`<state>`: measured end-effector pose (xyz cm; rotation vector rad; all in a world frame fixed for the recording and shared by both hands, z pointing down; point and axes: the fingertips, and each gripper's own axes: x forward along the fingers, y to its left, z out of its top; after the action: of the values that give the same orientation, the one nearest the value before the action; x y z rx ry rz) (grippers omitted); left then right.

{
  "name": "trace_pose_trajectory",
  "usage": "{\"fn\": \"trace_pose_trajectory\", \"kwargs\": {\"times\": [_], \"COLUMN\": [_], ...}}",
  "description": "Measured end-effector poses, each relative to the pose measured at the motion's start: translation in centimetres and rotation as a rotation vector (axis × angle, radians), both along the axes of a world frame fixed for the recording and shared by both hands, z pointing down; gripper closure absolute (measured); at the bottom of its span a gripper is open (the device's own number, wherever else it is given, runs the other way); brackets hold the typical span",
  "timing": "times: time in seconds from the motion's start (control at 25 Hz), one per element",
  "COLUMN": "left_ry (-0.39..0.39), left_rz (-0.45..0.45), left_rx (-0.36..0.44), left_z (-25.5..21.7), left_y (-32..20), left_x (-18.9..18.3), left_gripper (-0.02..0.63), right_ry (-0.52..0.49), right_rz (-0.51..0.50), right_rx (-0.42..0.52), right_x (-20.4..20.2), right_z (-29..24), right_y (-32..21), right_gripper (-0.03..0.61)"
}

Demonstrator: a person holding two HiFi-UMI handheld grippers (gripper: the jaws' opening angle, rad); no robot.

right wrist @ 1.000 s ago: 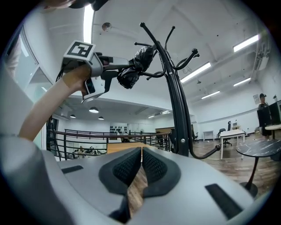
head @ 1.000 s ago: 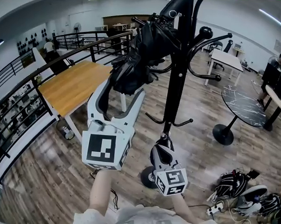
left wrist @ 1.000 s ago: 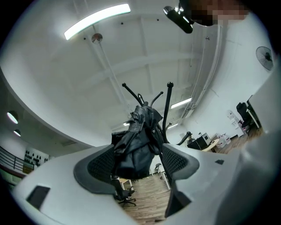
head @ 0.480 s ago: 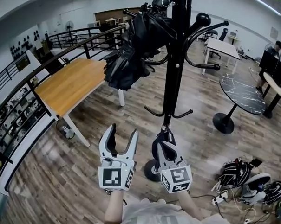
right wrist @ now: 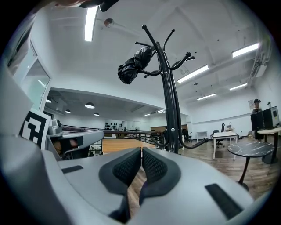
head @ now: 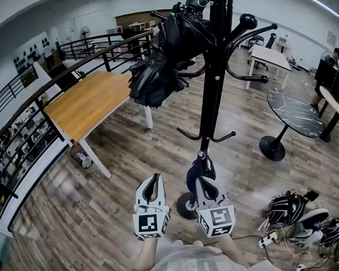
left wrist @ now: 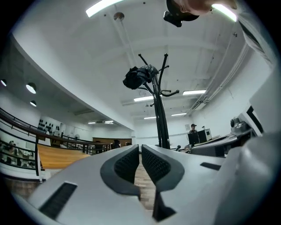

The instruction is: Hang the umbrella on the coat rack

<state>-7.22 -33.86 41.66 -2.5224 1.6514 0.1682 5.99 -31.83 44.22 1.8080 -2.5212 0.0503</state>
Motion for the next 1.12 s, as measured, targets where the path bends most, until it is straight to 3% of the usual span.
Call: {"fn": "trace_pose_trajectory", "kwargs": {"times": [0.56, 1.12], "left_ry": [0.003, 0.011], "left_rz": [0.025, 0.005], "left_rx": [-0.069, -0.08], "left_z": [2.4, 2.5], "left_y": [-1.1, -1.3], "left_x": [1.4, 0.8], "left_gripper": [0.577, 0.578], "right_ry": [0.025, 0.023], "right_rz": [0.042, 0.041], "right_rx": [-0.017, -0.004], "right_x": [1.6, 1.5], "right_z": [1.2, 0.9], "right_y": [-0.1, -0.3], "right_gripper": [0.548, 0.548]}}
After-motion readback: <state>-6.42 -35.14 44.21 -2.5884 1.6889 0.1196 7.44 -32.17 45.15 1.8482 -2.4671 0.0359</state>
